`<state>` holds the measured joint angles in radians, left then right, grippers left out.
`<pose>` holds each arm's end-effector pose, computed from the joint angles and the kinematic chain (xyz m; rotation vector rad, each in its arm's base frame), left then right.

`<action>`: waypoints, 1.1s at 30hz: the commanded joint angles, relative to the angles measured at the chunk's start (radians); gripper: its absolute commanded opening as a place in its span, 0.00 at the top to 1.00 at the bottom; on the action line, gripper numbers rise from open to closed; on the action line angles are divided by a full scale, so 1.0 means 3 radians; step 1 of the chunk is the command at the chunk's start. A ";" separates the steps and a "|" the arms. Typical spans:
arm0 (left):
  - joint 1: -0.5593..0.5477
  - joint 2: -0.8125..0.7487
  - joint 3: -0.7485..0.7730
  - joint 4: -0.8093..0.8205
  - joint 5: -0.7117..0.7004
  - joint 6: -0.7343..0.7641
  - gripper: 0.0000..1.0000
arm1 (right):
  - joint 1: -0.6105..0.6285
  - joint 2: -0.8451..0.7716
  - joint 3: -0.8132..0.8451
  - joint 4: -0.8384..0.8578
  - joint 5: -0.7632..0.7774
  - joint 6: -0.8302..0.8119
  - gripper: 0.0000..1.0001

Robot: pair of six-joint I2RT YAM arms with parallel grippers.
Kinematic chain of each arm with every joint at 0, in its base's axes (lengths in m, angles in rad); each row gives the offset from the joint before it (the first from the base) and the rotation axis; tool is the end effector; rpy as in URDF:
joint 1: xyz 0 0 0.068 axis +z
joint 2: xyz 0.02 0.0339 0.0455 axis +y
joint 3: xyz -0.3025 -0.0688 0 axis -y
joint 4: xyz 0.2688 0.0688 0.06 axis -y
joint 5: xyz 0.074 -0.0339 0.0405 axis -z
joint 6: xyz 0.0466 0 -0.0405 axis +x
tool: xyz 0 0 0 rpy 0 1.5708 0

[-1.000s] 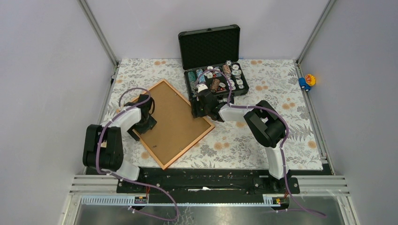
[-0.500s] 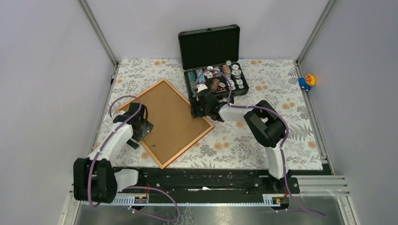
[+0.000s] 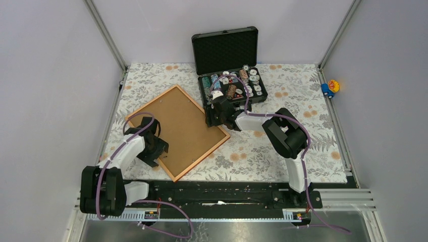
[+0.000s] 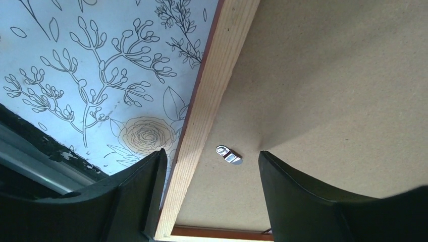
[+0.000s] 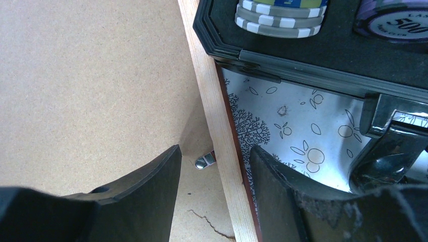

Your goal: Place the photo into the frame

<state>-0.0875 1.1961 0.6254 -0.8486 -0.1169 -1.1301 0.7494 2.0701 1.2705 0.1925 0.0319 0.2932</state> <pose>0.1858 -0.0108 0.1814 -1.4808 2.5522 0.0136 0.3629 0.3356 0.1594 -0.4866 2.1786 0.5505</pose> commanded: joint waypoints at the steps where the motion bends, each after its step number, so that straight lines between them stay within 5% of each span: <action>1: 0.0011 -0.0113 -0.0038 -0.0045 -0.0020 -0.0119 0.29 | -0.0013 -0.0023 0.0010 -0.0110 -0.0096 0.0047 0.41; 10: 0.0013 0.0101 -0.0066 0.0091 -0.0002 0.0011 0.43 | -0.0017 -0.0019 0.0000 -0.0110 -0.0100 0.0046 0.41; 13: 0.0011 0.0150 -0.0052 0.0080 -0.0007 0.0122 0.58 | -0.0018 -0.0019 0.0005 -0.0110 -0.0098 0.0050 0.41; 17: 0.0013 0.0181 -0.0055 0.0087 -0.0045 0.0207 0.64 | -0.0014 -0.0018 0.0014 -0.0110 -0.0099 0.0051 0.41; 24: 0.0011 0.0194 -0.0109 0.0284 -0.0063 0.0403 0.99 | -0.0018 -0.0013 0.0014 -0.0110 -0.0097 0.0058 0.41; 33: 0.0012 -0.0219 -0.0276 0.0613 0.0017 0.0639 1.00 | -0.0021 -0.0023 -0.0001 -0.0110 -0.0096 0.0059 0.41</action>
<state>-0.0830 1.1725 0.5915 -0.8322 -0.1066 -0.9710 0.7486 2.0701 1.2705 0.1925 0.0315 0.2962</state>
